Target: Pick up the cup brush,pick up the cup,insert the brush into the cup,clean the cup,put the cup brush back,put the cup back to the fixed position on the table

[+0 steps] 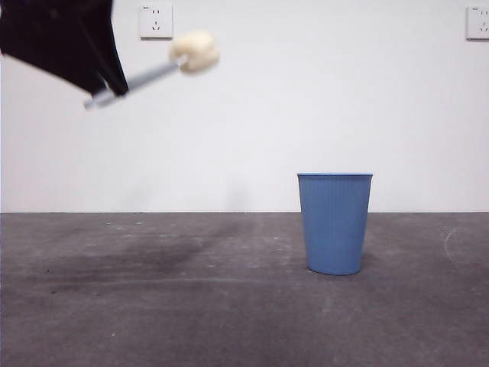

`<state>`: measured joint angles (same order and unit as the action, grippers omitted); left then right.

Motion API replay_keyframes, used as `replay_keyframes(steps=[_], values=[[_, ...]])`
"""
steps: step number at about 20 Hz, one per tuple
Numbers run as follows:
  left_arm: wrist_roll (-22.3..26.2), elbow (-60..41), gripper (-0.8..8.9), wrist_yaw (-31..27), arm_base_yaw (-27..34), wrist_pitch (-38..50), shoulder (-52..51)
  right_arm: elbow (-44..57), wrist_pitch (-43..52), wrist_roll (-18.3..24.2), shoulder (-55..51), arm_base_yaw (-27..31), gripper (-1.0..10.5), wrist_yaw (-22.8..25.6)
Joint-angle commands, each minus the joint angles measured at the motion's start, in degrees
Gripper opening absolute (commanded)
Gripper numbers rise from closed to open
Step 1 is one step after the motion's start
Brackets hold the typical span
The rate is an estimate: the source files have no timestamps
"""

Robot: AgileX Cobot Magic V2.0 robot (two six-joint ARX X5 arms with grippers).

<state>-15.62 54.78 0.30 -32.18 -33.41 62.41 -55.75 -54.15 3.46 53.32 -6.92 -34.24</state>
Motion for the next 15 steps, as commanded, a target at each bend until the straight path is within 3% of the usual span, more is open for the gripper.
replay_keyframes(steps=[1,4,9,15], values=[[0.9,0.0,-0.08,0.2,0.1,-1.2,-3.1,5.5,6.0,-1.9,0.2,-0.9,6.0,0.1],[1.0,0.0,-0.08,1.4,0.1,-4.1,-6.3,12.4,17.6,-6.6,0.2,-2.8,6.0,0.3],[2.3,0.0,-0.08,1.4,0.1,-5.8,-8.7,22.6,30.5,-8.7,0.2,-5.4,6.0,8.0],[4.5,0.0,-0.08,1.7,0.1,-6.5,-8.8,35.5,52.8,-9.5,2.4,-8.6,6.0,12.4]])
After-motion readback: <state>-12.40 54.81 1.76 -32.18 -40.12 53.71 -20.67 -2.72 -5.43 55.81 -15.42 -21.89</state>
